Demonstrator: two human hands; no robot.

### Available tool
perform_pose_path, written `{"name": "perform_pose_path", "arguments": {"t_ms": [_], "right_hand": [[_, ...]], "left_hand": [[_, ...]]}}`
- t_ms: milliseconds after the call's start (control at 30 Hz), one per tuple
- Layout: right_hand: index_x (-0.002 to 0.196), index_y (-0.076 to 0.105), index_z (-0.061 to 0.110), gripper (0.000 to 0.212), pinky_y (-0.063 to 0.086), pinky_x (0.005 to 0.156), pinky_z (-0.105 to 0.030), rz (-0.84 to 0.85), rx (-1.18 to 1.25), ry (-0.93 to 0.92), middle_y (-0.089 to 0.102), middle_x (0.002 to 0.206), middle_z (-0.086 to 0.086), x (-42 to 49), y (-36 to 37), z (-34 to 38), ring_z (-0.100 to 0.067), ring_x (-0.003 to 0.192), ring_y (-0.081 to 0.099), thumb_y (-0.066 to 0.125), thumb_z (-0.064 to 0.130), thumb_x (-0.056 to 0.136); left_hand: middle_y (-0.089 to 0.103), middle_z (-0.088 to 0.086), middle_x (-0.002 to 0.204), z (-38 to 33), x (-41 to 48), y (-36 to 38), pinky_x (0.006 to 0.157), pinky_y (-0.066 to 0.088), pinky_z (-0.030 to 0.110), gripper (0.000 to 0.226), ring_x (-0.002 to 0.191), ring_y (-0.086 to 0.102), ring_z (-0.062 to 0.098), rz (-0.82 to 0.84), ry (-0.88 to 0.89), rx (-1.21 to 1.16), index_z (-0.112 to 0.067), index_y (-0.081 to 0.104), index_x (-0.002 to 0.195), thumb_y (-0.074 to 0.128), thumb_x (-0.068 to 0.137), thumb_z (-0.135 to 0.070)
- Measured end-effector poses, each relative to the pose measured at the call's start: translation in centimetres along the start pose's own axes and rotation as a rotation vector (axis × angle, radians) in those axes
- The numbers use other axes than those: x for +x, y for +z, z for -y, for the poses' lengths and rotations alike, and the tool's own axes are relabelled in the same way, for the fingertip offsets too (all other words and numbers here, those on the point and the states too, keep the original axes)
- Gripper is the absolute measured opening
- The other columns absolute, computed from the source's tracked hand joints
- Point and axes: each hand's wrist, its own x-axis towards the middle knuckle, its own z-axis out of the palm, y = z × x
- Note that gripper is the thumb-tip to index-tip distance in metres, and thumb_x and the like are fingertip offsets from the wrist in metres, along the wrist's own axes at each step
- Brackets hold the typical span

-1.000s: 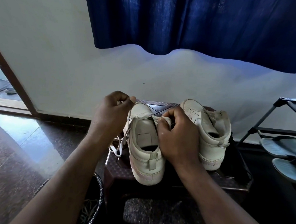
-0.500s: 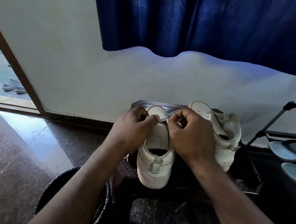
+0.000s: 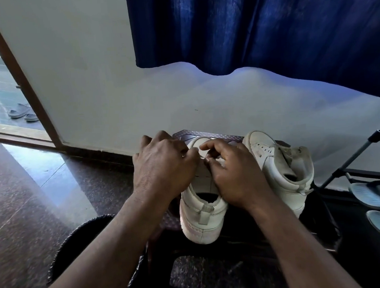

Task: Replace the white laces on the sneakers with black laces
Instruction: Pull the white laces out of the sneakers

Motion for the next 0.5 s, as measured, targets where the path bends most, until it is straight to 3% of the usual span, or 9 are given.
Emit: {"name": "perform_pose_path", "arguments": {"t_ms": [100, 167, 333, 433, 500], "right_hand": [[0.113, 0.072, 0.033, 0.022, 0.049, 0.092, -0.037, -0.042, -0.005, -0.025, 0.064, 0.096, 0.021, 0.0, 0.3, -0.2, -0.018, 0.106, 0.056, 0.070, 0.027, 0.092], [0.103, 0.075, 0.032, 0.014, 0.051, 0.088, -0.038, -0.099, -0.048, -0.010, 0.071, 0.096, 0.016, 0.0, 0.3, -0.4, -0.018, 0.103, 0.059, 0.072, 0.032, 0.089], [0.086, 0.076, 0.029, 0.005, 0.053, 0.082, -0.036, -0.240, 0.003, 0.028, 0.072, 0.083, 0.017, -0.5, 0.4, -0.6, -0.017, 0.091, 0.063, 0.075, 0.033, 0.088], [0.086, 0.071, 0.028, 0.007, 0.055, 0.083, -0.039, -0.353, 0.314, 0.032, 0.073, 0.088, 0.014, -0.8, 0.1, -0.4, -0.021, 0.089, 0.066, 0.071, 0.027, 0.093], [0.088, 0.066, 0.021, 0.014, 0.057, 0.083, -0.035, -0.385, 0.823, 0.123, 0.077, 0.099, 0.001, -0.6, -0.9, 0.4, -0.025, 0.095, 0.071, 0.062, 0.017, 0.100]], "left_hand": [[0.060, -0.007, 0.077, -0.3, 0.2, 0.0, 0.075, 0.045, 0.036, 0.036, 0.089, 0.056, 0.023, 0.026, -0.045, -0.033, -0.027, 0.067, 0.072, 0.055, 0.091, -0.054], [0.053, -0.004, 0.054, -0.4, 0.1, 0.0, 0.058, 0.036, 0.031, 0.039, 0.066, 0.055, 0.023, 0.036, -0.103, -0.139, -0.024, 0.060, 0.060, 0.061, 0.090, -0.049], [0.042, -0.004, 0.043, -0.5, -0.2, -0.2, 0.049, 0.026, 0.029, 0.036, 0.050, 0.039, 0.018, 0.017, -0.138, -0.251, -0.031, 0.058, 0.056, 0.065, 0.090, -0.039], [0.043, -0.006, 0.043, -0.6, -0.2, 0.0, 0.050, 0.026, 0.029, 0.036, 0.052, 0.041, 0.019, 0.000, -0.127, -0.247, -0.034, 0.058, 0.055, 0.065, 0.090, -0.038], [0.044, -0.005, 0.043, -0.7, -0.2, 0.2, 0.051, 0.027, 0.030, 0.034, 0.055, 0.043, 0.023, -0.012, -0.115, -0.246, -0.036, 0.059, 0.056, 0.065, 0.089, -0.038]]}}
